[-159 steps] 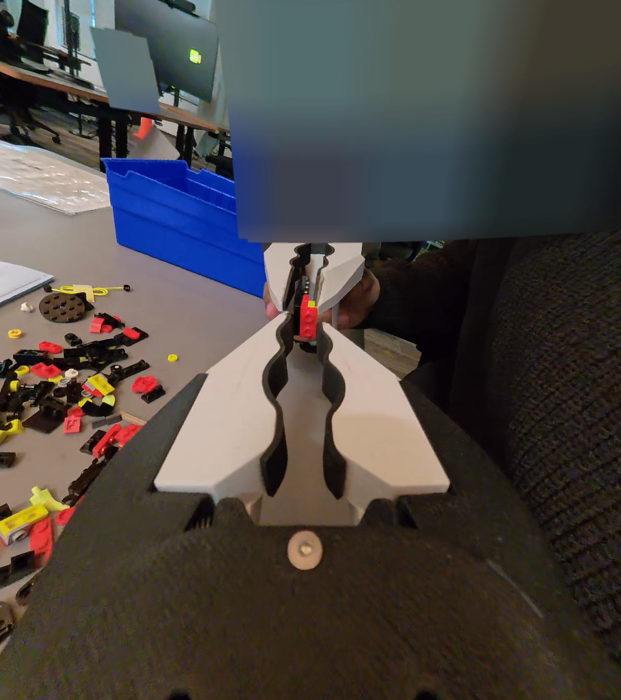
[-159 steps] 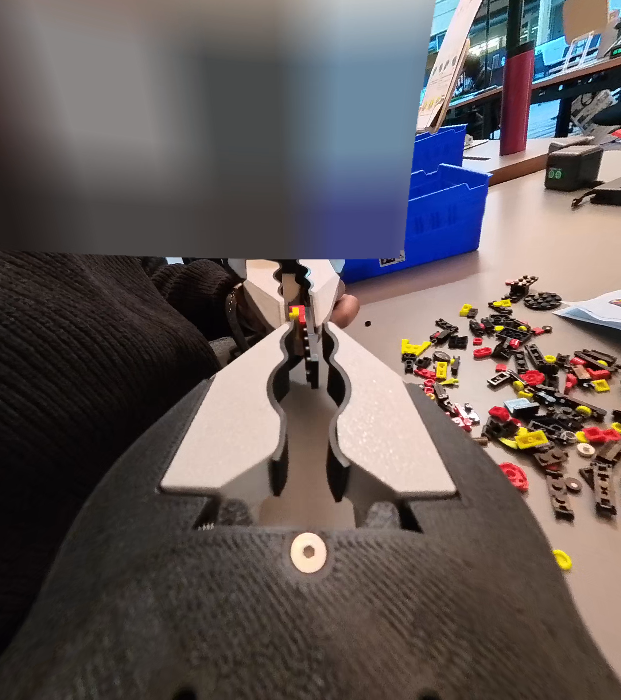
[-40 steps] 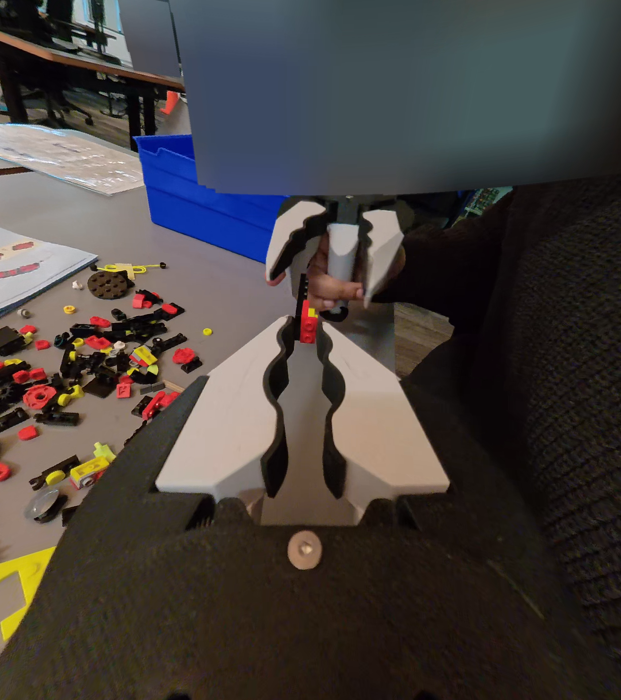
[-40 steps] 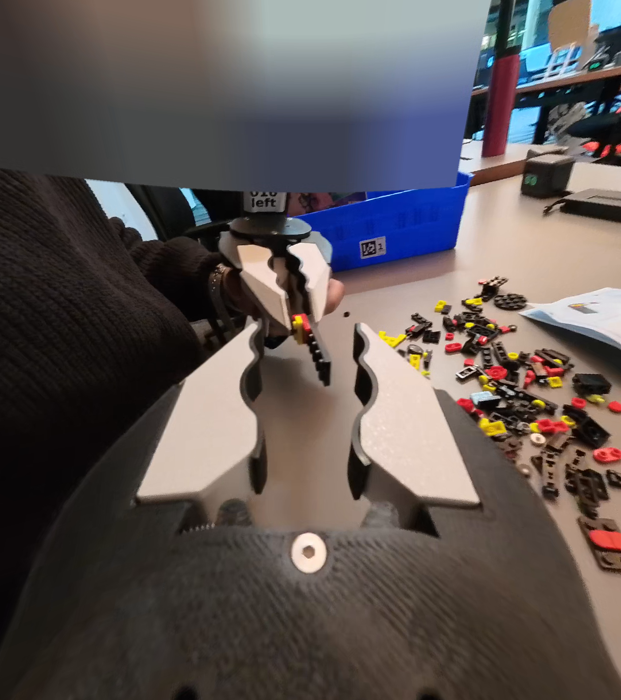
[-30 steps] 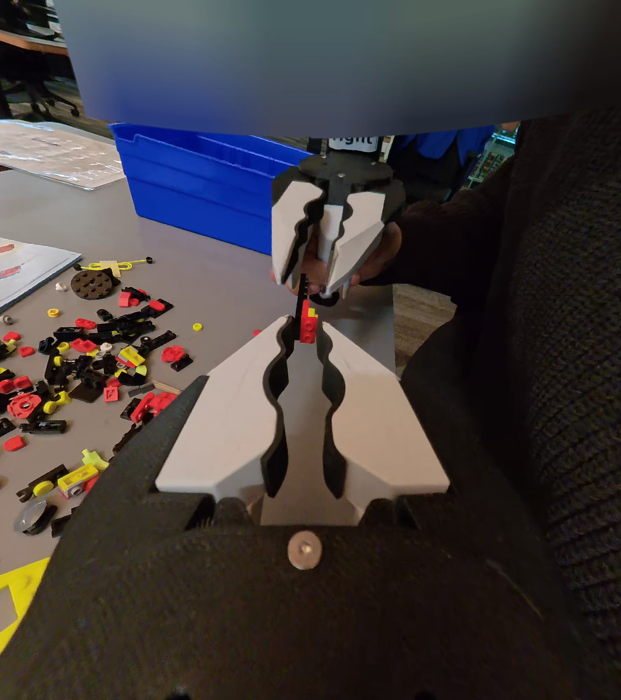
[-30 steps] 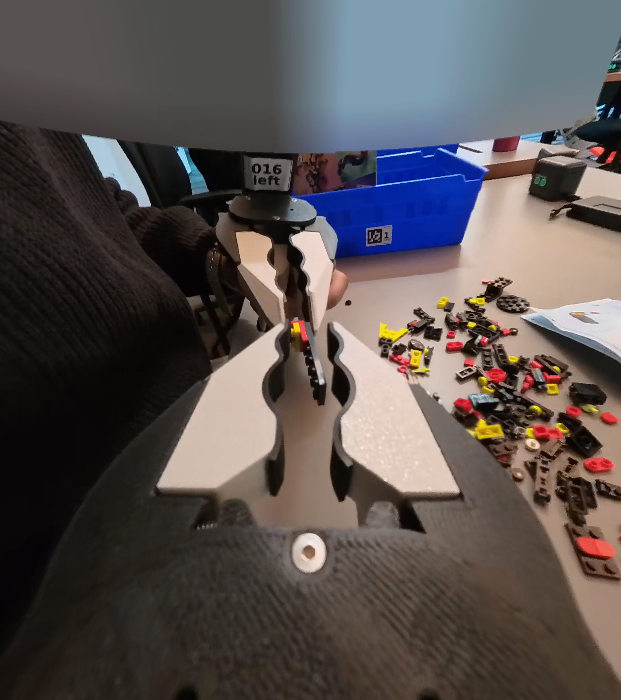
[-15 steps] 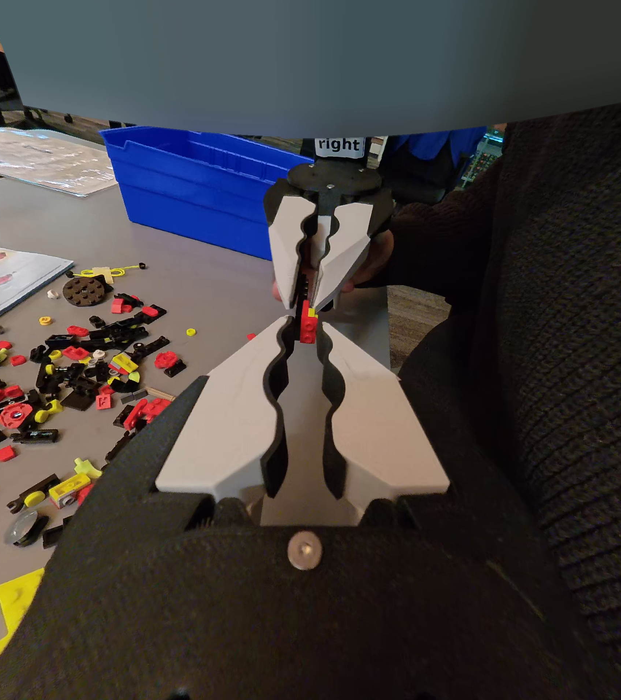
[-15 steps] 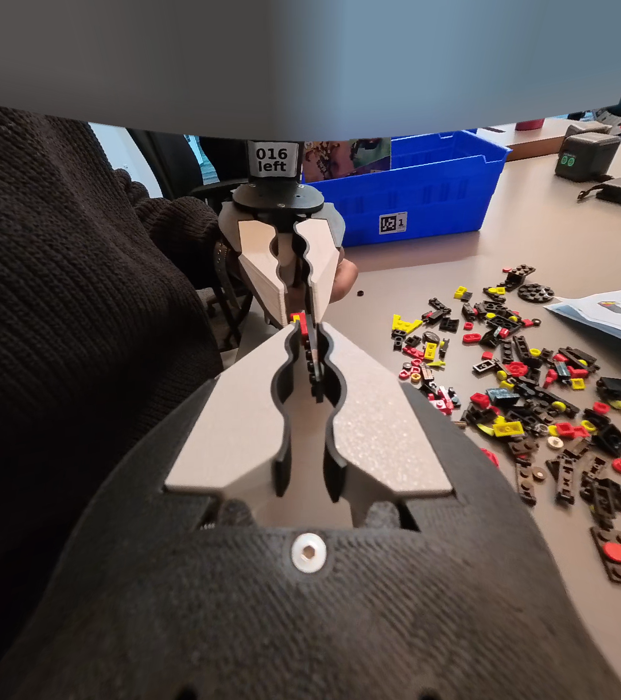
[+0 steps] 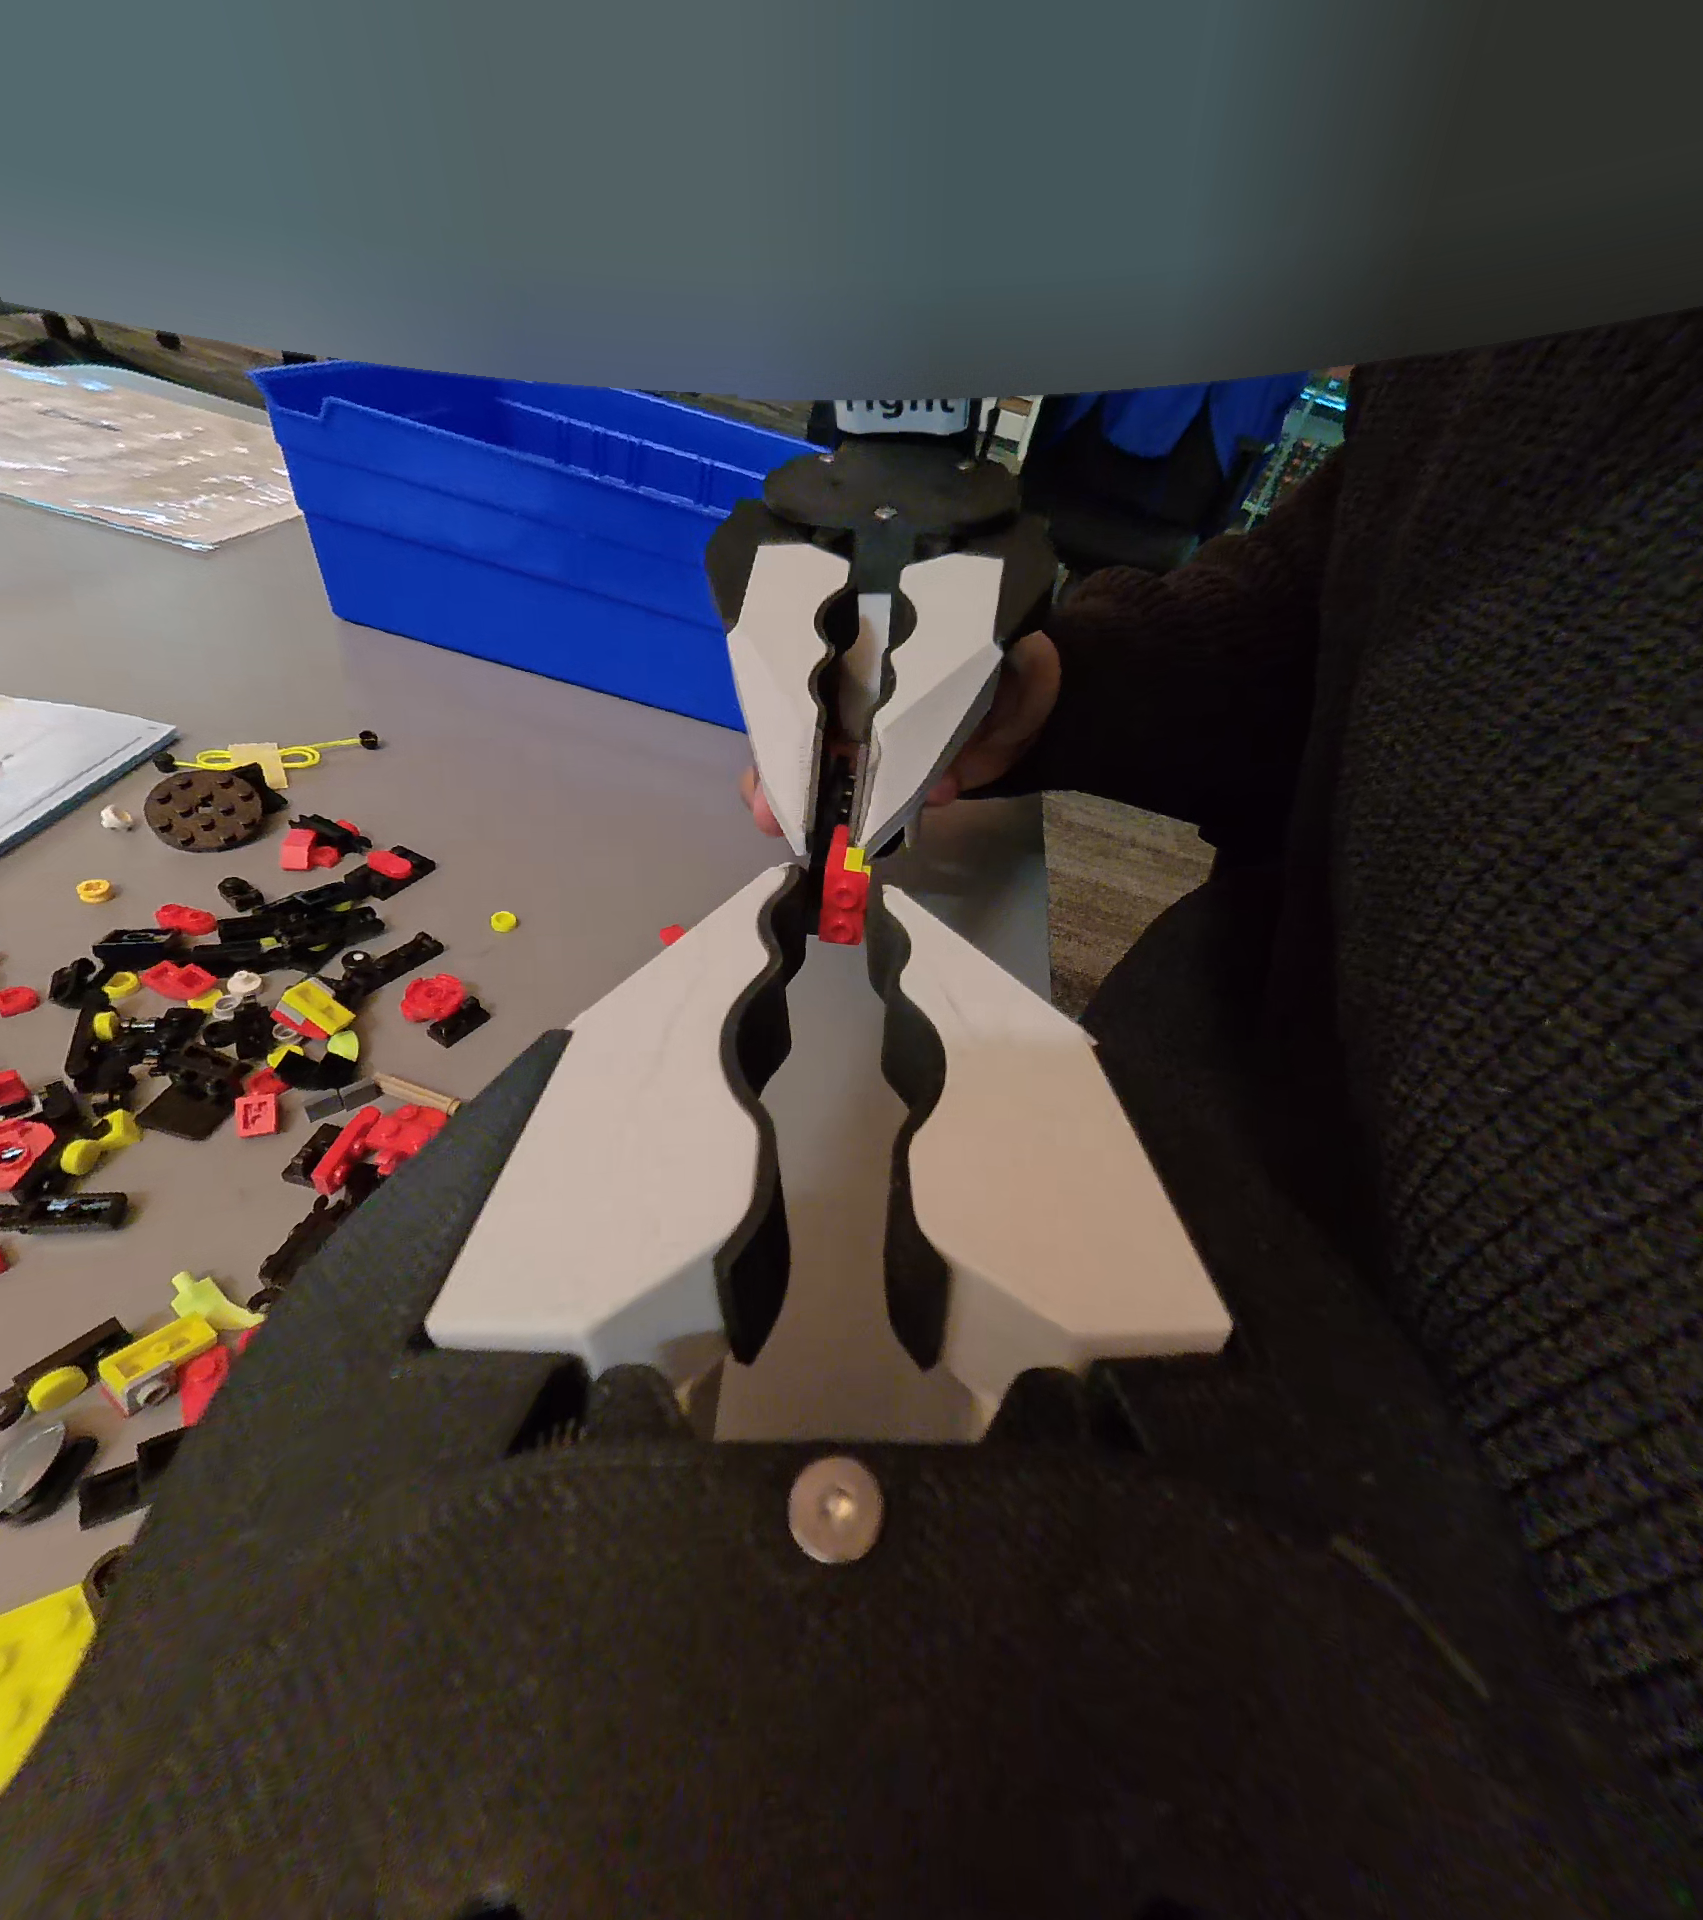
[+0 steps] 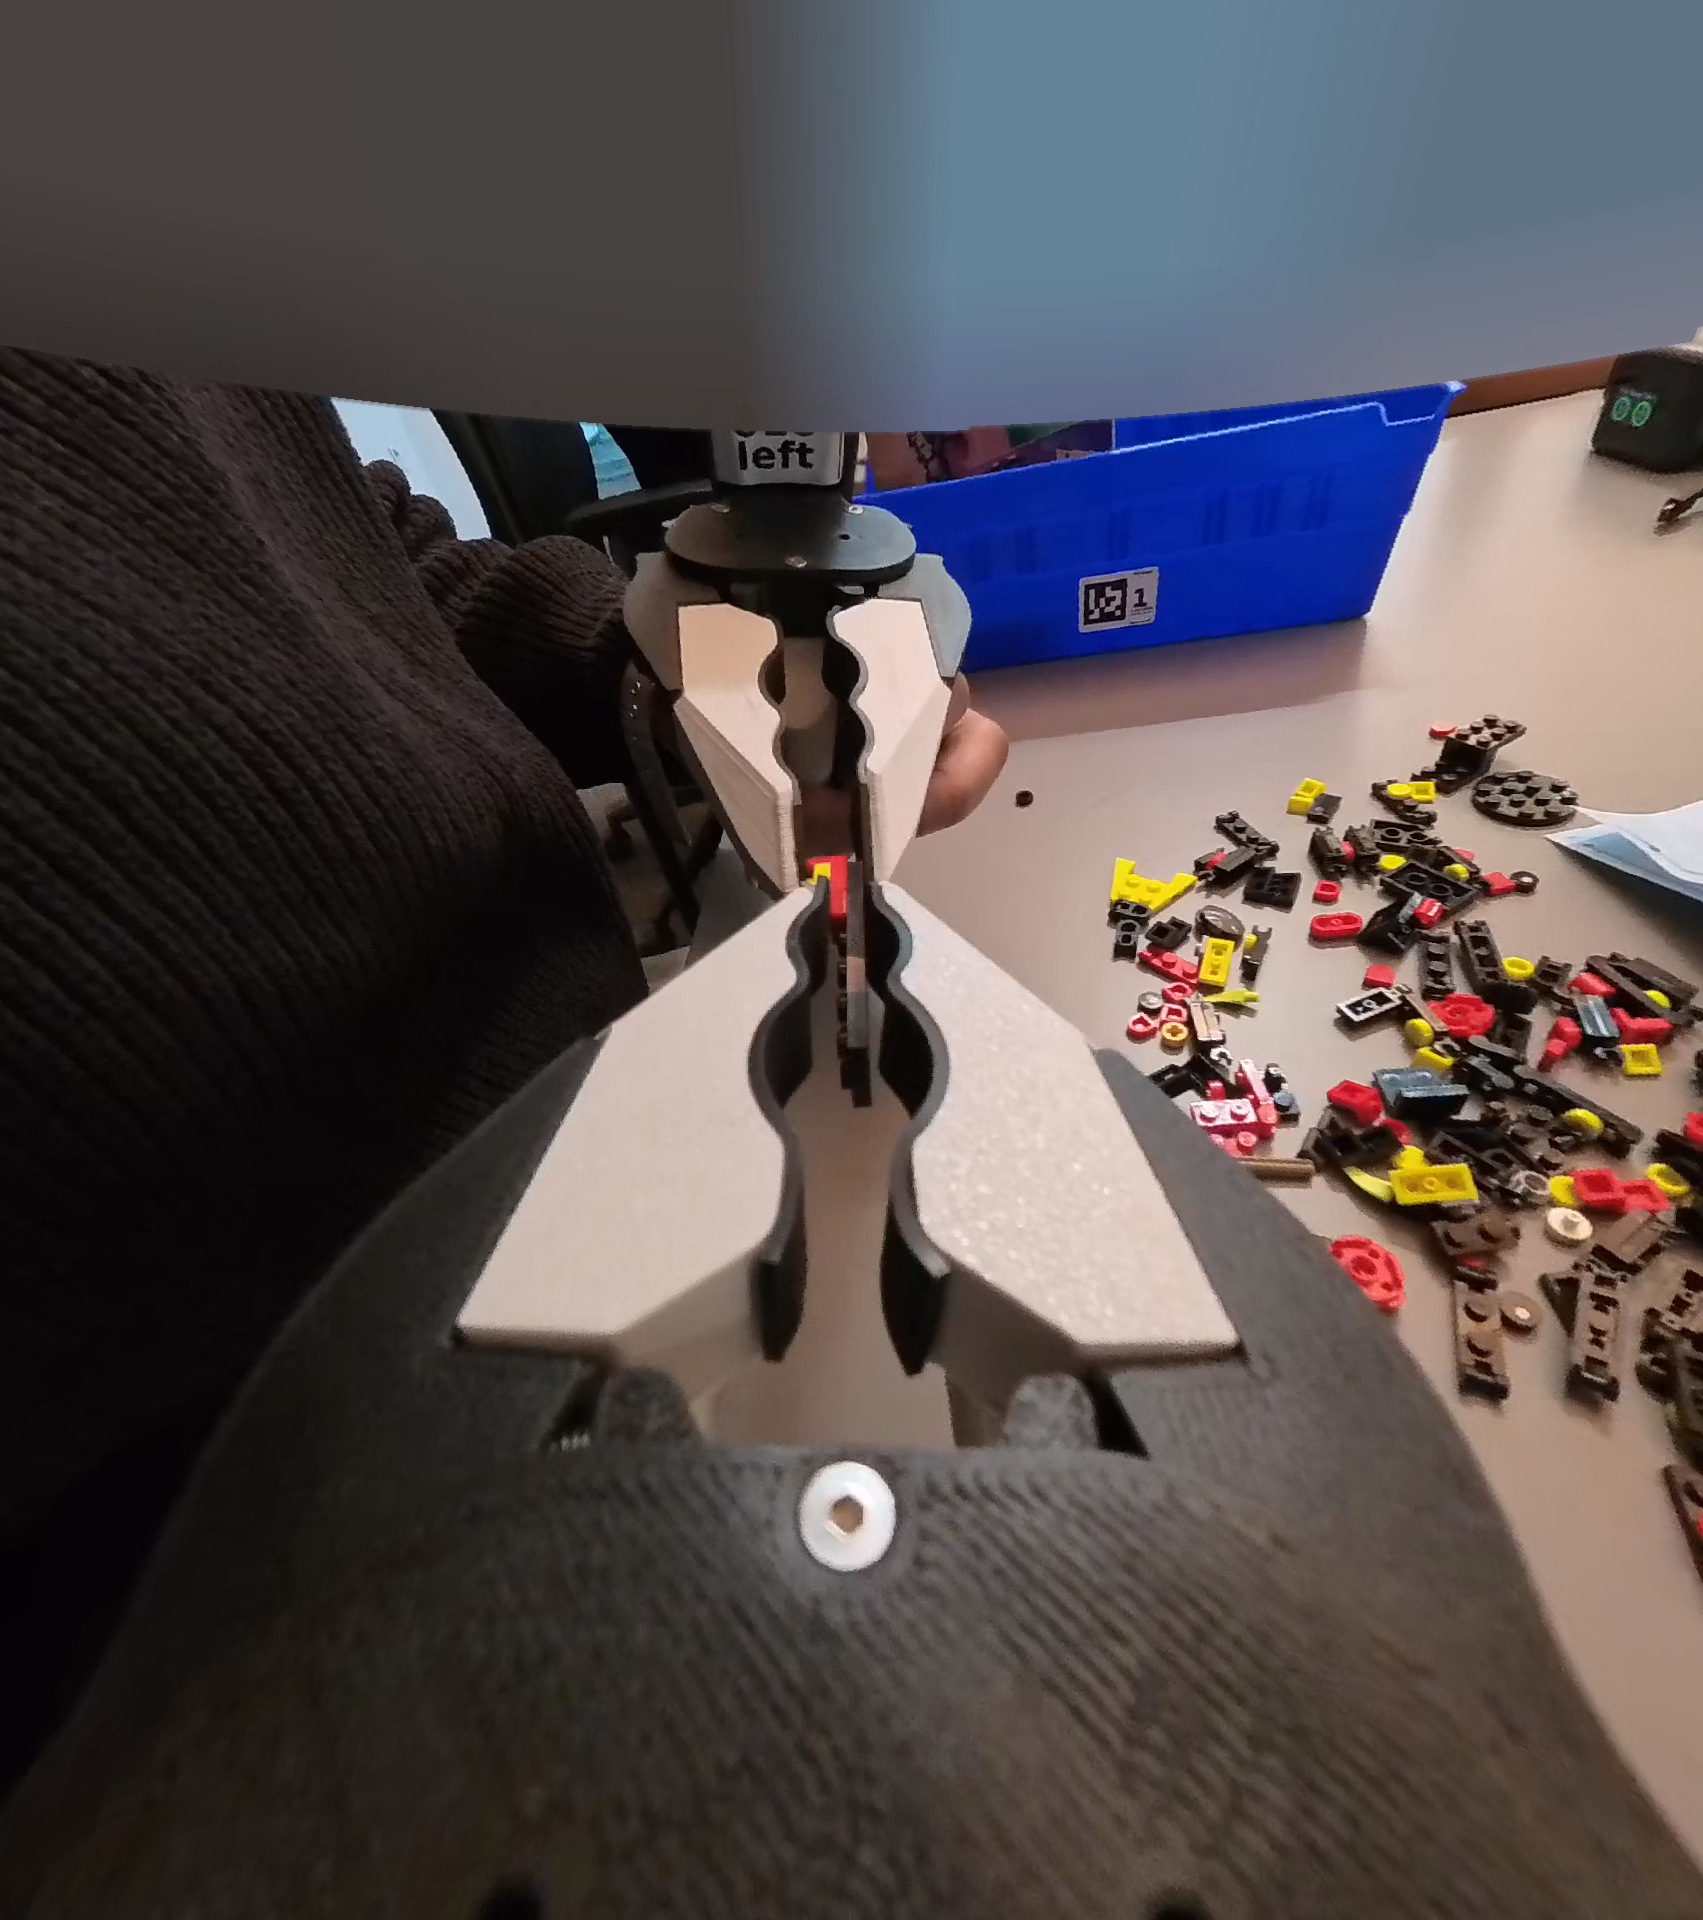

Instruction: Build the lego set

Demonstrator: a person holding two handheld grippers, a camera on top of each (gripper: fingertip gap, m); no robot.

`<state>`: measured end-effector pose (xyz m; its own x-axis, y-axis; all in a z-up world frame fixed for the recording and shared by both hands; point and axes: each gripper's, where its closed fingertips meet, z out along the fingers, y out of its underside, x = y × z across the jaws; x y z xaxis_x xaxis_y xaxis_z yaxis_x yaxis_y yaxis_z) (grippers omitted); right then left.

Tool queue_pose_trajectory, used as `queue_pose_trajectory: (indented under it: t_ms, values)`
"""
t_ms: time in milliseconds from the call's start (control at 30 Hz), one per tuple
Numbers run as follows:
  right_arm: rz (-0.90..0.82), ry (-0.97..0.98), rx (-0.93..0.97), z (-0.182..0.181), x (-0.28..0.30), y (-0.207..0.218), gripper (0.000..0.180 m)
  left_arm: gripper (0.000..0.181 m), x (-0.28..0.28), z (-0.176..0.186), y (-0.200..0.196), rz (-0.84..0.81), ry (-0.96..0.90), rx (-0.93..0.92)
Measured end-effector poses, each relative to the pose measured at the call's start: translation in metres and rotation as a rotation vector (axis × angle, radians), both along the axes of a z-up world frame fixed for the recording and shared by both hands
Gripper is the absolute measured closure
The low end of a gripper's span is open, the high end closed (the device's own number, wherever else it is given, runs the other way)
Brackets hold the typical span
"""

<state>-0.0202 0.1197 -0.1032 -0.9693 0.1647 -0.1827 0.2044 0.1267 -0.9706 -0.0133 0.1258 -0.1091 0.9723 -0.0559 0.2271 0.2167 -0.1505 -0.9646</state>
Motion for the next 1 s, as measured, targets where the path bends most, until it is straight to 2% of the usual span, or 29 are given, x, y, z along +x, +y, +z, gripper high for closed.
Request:
queue_pose_trajectory:
  t_ms: [400, 667, 700, 733, 800, 900, 1000]
  values:
    - [-0.009, -0.059, 0.031, -0.003, 0.001, -0.001, 0.176, 0.173, 0.000, -0.004, 0.000, 0.004, 0.019, -0.016]
    - [-0.022, -0.095, -0.012, -0.006, -0.007, 0.000, 0.175, 0.173, -0.006, -0.005, -0.001, 0.011, -0.037, -0.027]
    - [-0.043, -0.078, -0.013, -0.006, -0.010, 0.000, 0.162, 0.173, -0.008, -0.006, -0.001, 0.019, -0.059, -0.028]
    - [-0.066, -0.063, -0.018, -0.006, -0.013, 0.001, 0.142, 0.173, -0.011, -0.006, -0.001, 0.029, -0.076, -0.030]
    - [-0.095, -0.038, -0.037, -0.001, -0.018, 0.005, 0.135, 0.173, -0.016, -0.008, -0.003, 0.052, -0.109, -0.035]
    - [-0.136, 0.029, -0.017, 0.000, -0.024, 0.010, 0.131, 0.173, -0.028, -0.014, -0.006, 0.091, -0.251, -0.050]
    - [-0.173, 0.124, 0.122, -0.018, -0.030, 0.014, 0.134, 0.173, -0.034, -0.025, -0.004, 0.067, -0.591, -0.063]
